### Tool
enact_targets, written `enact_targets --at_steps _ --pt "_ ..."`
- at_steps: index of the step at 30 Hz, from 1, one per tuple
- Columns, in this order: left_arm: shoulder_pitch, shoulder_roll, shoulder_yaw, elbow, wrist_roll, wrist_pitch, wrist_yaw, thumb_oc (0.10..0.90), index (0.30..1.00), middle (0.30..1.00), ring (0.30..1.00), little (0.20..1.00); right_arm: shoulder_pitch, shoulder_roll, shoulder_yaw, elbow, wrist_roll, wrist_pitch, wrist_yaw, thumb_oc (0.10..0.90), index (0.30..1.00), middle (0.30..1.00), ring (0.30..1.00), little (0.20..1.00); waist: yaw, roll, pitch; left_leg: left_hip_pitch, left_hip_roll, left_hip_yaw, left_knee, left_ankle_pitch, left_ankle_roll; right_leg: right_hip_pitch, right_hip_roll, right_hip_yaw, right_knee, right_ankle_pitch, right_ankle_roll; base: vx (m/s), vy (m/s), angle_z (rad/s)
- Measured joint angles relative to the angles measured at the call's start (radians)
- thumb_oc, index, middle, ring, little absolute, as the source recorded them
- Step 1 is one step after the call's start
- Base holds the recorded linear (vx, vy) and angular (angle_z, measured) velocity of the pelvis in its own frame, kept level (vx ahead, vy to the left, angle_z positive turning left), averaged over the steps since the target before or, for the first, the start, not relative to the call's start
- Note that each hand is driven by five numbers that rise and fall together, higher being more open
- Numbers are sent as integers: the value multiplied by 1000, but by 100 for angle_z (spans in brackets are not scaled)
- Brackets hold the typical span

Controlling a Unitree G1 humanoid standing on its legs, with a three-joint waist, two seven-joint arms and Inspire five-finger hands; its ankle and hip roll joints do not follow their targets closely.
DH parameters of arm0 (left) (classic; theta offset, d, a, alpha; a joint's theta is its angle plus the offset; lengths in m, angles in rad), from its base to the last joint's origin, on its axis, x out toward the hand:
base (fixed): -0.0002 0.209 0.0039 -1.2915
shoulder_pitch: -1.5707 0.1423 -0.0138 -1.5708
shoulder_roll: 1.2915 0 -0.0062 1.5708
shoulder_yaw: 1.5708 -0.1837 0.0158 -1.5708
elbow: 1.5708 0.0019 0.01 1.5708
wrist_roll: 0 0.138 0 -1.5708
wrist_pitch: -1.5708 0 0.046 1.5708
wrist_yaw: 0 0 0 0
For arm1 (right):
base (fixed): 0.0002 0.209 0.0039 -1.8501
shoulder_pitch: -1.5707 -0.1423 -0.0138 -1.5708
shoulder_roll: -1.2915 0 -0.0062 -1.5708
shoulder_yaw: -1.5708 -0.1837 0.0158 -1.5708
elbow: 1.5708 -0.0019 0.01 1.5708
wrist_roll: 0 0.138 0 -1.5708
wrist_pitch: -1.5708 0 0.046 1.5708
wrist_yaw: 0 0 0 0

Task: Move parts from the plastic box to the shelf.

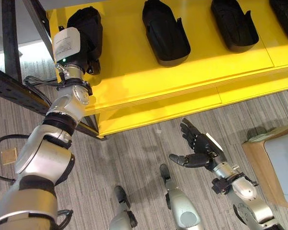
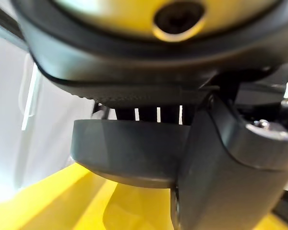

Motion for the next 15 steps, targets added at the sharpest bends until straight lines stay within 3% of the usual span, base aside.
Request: enact_targets --at_steps 5,6,7,15 --pt "-2 -1 0 6 0 1 -9 400 300 300 300 300 5 0 0 -1 0 0 1 900 1000 1000 1000 1000 -1 0 0 -1 0 -2 2 0 0 0 0 -1 2 0 0 0 0 0" --pt "-6 -5 -1 13 0 0 -12 625 616 616 616 616 4 0 0 -1 0 0 1 900 1000 1000 1000 1000 -1 0 0 -1 0 -3 3 0 0 0 -1 -2 2 0 0 0 0 0" --pt "-11 -8 -1 22 0 1 -17 900 1000 1000 1000 1000 5 0 0 -1 0 0 2 900 1000 1000 1000 1000 -1 0 0 -2 0 -4 3 0 0 0 -1 -2 3 0 0 0 0 0" --pt "-22 -43 -12 85 1 17 -141 900 1000 1000 1000 1000 7 -2 -1 -2 0 0 12 900 1000 1000 1000 1000 0 0 0 -10 0 -9 16 0 0 -10 -1 -4 24 -8 -3 0 0 0"
